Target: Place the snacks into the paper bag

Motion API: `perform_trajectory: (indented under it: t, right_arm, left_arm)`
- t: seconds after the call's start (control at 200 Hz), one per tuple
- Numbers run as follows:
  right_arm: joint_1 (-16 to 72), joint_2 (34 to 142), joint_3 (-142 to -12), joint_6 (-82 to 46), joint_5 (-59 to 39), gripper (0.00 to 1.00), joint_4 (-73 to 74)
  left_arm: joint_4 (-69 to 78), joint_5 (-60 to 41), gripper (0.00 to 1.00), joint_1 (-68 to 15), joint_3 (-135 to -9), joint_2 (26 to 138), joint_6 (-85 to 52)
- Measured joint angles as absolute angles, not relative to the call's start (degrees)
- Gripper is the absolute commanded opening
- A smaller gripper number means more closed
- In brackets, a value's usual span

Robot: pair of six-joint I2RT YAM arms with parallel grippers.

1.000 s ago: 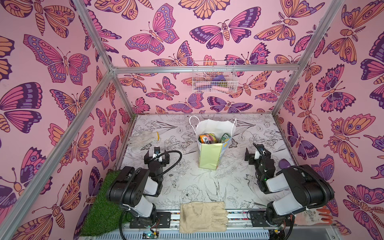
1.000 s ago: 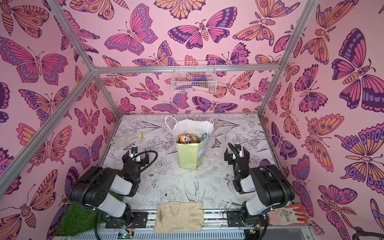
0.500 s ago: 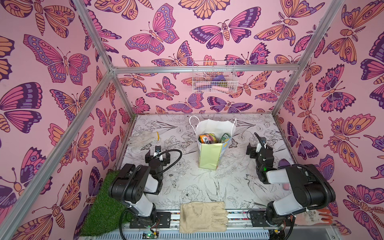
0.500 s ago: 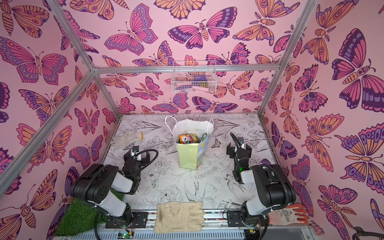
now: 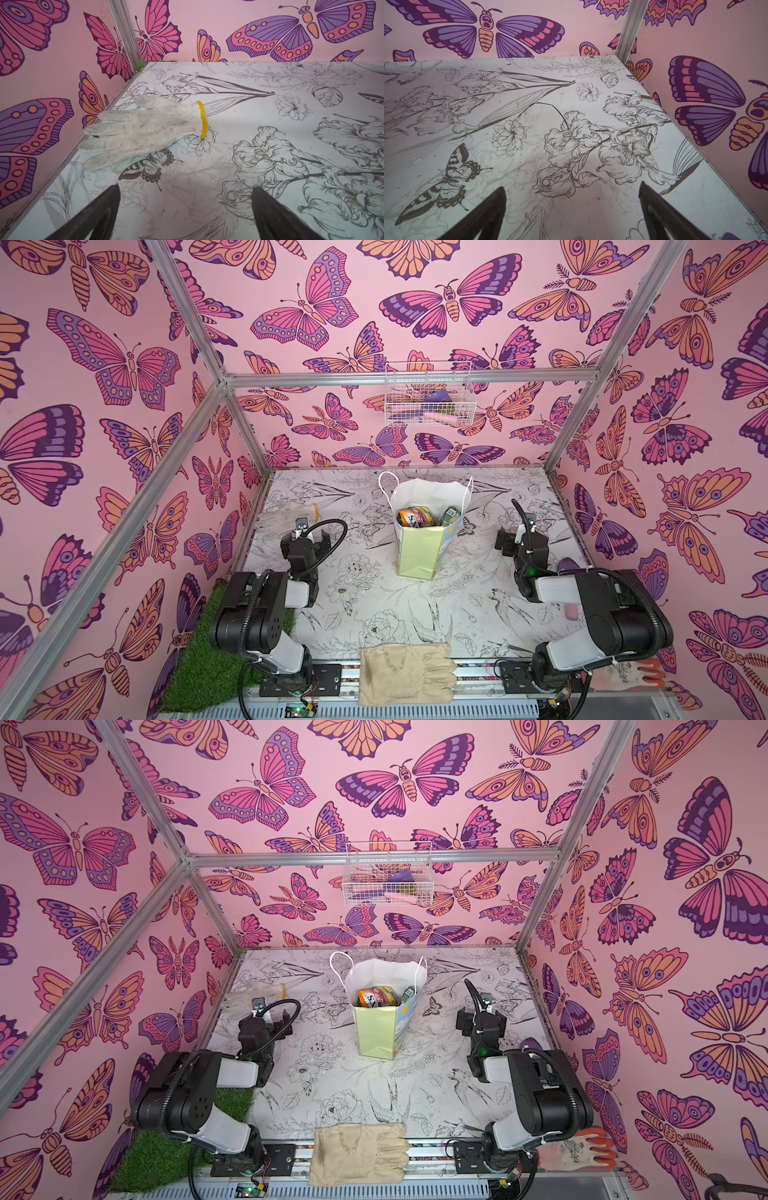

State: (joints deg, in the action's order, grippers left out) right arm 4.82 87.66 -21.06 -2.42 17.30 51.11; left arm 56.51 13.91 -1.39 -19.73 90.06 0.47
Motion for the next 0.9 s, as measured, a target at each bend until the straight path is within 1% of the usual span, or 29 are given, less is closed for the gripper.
perform_trajectory:
  t: [0.125,0.366,0.456,0.591,0.896]
  right_arm:
    - [4.8,87.7,-21.1,-2.6,17.0,0.99,51.1]
    - [3.8,87.6,-21.1,-1.3,9.3,1.00,50.4]
    - [2.5,87.6,-21.5,-1.7,8.2,1.00,48.5]
    - [1.6,87.6,-21.9,-2.1,7.4,1.00,47.6]
    - [1.6,87.5,-21.9,-2.5,6.8,1.00,46.6]
  left_arm:
    - [55.7,12.8,1.00,-1.3,-19.7,90.0,0.1]
    - [56.7,4.9,1.00,-2.4,-17.7,90.0,3.2]
    - [54.9,3.0,1.00,-1.2,-18.7,89.9,3.0]
    - [53.9,2.1,1.00,-0.1,-20.6,89.7,2.5]
    - [53.4,1.3,1.00,0.0,-20.7,89.6,2.5]
